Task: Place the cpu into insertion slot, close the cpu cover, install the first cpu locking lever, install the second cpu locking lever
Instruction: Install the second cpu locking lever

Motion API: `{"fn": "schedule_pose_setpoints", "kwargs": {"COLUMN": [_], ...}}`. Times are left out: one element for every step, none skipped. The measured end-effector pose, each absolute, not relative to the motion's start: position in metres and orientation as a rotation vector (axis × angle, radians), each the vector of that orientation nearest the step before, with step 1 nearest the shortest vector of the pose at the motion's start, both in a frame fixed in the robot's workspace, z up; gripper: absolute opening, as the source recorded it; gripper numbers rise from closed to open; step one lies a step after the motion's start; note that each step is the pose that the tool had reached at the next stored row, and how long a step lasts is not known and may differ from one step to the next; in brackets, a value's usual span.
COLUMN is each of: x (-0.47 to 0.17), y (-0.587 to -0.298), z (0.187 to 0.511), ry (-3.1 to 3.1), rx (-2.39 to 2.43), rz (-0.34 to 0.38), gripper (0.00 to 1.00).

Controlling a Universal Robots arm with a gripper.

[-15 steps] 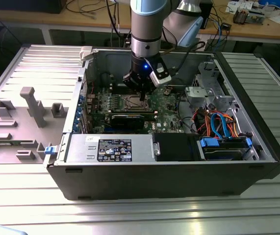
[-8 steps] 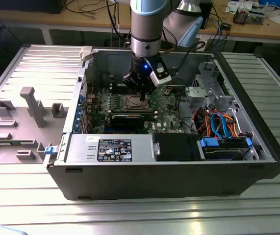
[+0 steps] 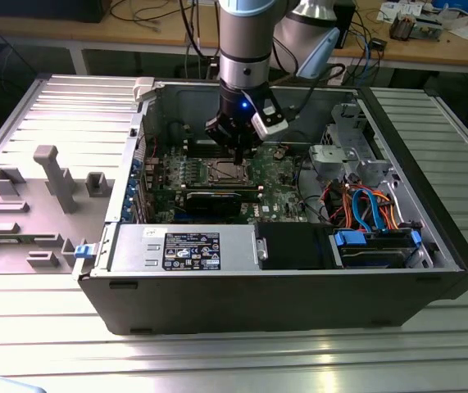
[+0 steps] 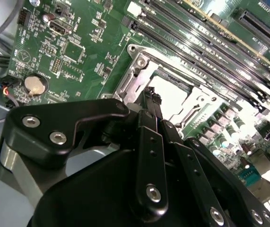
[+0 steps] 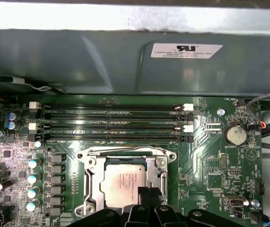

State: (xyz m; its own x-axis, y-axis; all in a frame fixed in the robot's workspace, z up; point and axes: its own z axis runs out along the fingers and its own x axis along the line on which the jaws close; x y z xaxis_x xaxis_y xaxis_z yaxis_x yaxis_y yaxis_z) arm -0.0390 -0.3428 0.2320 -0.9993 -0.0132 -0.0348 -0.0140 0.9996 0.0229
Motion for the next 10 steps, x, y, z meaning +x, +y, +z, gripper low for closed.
{"fn": "schedule_pose_setpoints", "kwargs": {"x": [-0.039,-0.039,-0.039,-0.039,-0.039,-0.039,-0.039,-0.039,-0.039,-0.039], "y": [-0.343,-0.344,-0.344,-0.345,-0.346,-0.348,-0.349,-0.351,-0.354,-0.359], "z": [0.232,0.232,0.232,0.232,0.232,0.232,0.232,0.231,0.231,0.231], "ry": [3.114,3.116,3.118,3.120,3.121,3.122,3.122,3.122,3.122,3.122], "rx": [-0.022,-0.022,-0.022,-0.022,-0.022,-0.022,-0.022,-0.021,-0.022,-0.022], "rz": [0.037,0.040,0.042,0.043,0.043,0.043,0.042,0.042,0.042,0.042], "gripper": [0.11,0.11,0.11,0.11,0.11,0.11,0.11,0.11,0.11,0.11]}}
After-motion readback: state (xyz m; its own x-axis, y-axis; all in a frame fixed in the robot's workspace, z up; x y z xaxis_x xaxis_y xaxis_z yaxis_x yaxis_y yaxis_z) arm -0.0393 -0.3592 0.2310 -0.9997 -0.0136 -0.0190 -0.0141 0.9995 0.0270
